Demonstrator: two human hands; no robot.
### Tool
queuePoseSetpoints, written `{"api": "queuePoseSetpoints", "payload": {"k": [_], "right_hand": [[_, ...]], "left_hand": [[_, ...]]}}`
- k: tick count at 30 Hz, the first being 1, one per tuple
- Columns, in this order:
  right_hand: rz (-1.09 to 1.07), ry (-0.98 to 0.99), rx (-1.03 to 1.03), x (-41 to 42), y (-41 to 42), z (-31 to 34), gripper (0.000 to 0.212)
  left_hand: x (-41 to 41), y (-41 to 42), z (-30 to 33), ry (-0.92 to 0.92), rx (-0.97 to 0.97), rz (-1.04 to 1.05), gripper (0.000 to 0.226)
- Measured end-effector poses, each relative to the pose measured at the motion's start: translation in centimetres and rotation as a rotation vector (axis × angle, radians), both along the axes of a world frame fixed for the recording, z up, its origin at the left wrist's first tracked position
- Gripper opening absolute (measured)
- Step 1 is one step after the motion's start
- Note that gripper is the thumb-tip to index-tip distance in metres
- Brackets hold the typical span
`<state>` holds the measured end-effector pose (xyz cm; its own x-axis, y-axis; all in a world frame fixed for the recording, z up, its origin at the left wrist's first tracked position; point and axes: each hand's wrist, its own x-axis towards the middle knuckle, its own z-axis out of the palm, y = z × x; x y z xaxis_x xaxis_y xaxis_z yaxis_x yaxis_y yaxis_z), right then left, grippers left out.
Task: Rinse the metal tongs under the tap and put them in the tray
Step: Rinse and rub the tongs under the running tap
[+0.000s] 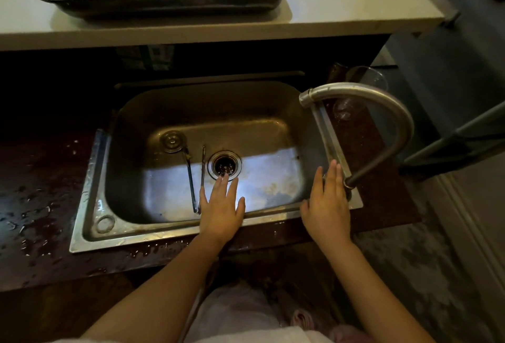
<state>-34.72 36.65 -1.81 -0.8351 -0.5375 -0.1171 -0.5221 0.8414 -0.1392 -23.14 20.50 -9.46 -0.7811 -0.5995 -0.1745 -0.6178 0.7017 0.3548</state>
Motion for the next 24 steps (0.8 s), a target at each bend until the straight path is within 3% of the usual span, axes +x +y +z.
{"api": "queuePoseSetpoints", "payload": {"k": [18, 21, 24], "right_hand": [[-0.053, -0.027, 0.045, -2.4, -1.6, -0.2, 0.074], [-0.030, 0.031, -0.018, -1.9, -1.6, 0.0, 0.065], [0.061, 0.032, -0.125, -1.3, -3.1, 0.1, 0.041]], "left_hand": [[0.4, -0.3, 0.0, -0.017, 0.014, -0.006, 0.054], [0.4, -0.3, 0.1, 0.003, 0.067, -0.004, 0.054], [0.3, -0.7, 0.3, 0.066, 0.232, 0.052, 0.049]]}}
